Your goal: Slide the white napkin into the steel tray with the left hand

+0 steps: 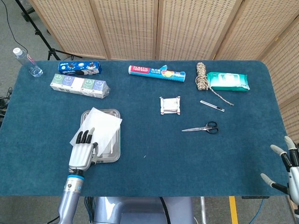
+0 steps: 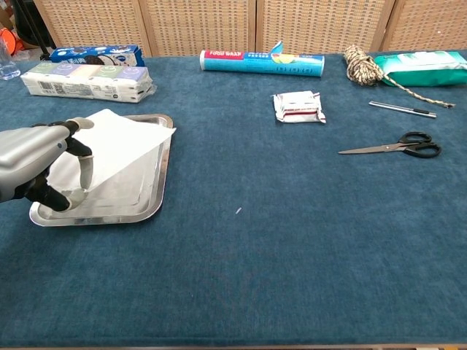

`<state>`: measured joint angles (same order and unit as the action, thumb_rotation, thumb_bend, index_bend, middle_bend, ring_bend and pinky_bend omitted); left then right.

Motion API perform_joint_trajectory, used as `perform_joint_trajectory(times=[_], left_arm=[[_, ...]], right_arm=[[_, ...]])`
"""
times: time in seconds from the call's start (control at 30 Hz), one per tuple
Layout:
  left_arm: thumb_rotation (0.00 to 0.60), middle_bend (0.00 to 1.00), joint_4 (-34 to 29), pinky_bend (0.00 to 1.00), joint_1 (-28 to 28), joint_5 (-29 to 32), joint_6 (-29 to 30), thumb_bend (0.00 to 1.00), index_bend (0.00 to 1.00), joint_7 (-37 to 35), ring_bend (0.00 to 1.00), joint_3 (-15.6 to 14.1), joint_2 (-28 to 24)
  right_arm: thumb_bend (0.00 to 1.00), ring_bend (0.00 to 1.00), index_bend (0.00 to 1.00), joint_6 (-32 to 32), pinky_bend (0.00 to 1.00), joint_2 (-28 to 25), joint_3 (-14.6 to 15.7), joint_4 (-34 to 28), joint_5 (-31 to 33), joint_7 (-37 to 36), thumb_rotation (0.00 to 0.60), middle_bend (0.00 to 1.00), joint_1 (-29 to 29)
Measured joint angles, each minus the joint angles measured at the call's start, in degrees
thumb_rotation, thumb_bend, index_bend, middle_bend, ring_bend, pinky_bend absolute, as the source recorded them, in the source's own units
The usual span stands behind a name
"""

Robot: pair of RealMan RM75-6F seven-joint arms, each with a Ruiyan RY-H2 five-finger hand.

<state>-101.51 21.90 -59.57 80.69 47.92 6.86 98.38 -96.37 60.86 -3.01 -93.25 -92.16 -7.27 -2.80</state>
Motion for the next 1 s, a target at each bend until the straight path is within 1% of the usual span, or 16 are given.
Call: perform_joint_trajectory(times=[0.1, 0.33, 0.57, 1.0], left_arm=[[0.600, 0.00, -0.1, 0.00, 0.0, 1.5, 0.9, 0.43, 0.79, 1.2, 0.00, 0.5, 0.9], [0.600, 0.00, 0.7, 0.00, 0.5, 3.1, 1.4, 0.44, 0.79, 1.7, 0.00, 1.4, 3.0], [0.600, 0.00, 1.5, 0.00, 1.1, 5.3, 2.8, 0.44, 0.79, 2.7, 0.00, 2.6, 6.3], [0.600, 0.00, 2.0, 0.00, 1.1, 7.8, 5.3, 0.44, 0.79, 4.4, 0.00, 3.2, 9.3]], right_arm=[[0.05, 0.00, 0.21, 0.0, 0.00, 0.0, 0.0, 0.0, -0.1, -0.1, 0.600, 0.00, 0.0], [0.05, 0.00, 0.21, 0.1, 0.00, 0.0, 0.1, 0.0, -0.3, 0.0, 0.600, 0.00, 0.1], [0.05, 0.00, 0.21, 0.1, 0.00, -0.1, 0.1, 0.1, -0.3, -0.3, 0.600, 0.00, 0.1], [0.05, 0.00, 0.21, -0.2, 0.00, -0.3, 0.1, 0.2, -0.4, -1.0, 0.600, 0.00, -0.1]])
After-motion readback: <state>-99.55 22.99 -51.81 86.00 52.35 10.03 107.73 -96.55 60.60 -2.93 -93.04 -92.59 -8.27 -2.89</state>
